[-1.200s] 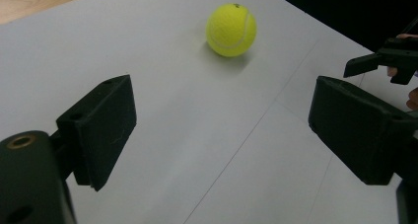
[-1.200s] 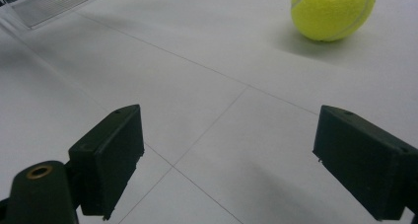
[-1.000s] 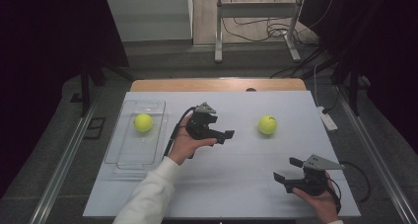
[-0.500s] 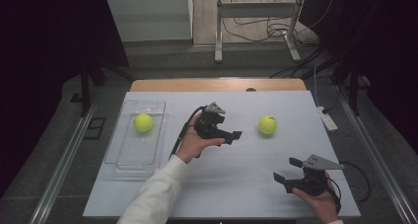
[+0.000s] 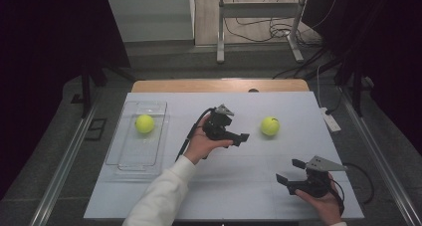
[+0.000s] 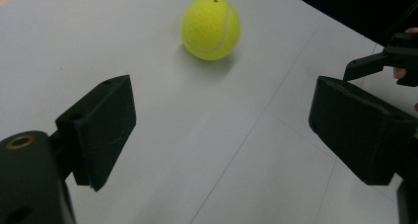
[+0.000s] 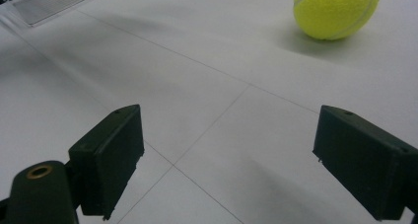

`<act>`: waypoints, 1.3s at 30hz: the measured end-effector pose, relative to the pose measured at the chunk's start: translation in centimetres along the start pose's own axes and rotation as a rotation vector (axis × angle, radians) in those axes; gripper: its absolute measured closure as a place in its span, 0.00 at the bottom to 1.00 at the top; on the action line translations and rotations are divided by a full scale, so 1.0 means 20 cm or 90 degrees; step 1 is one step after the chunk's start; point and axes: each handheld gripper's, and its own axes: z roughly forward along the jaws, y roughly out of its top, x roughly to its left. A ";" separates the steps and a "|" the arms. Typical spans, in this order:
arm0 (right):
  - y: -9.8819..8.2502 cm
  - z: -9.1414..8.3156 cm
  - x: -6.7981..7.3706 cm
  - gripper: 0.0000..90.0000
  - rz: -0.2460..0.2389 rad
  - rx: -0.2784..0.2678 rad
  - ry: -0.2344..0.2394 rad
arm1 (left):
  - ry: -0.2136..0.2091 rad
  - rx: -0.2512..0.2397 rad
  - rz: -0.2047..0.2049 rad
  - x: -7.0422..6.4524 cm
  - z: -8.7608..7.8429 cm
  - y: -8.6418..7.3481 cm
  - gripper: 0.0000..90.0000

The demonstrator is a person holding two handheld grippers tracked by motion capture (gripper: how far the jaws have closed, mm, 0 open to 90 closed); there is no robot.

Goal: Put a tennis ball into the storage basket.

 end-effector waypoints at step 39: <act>0.00 0.02 0.00 0.13 0.009 0.004 0.007 | -0.004 0.011 0.006 0.00 0.20 0.11 0.13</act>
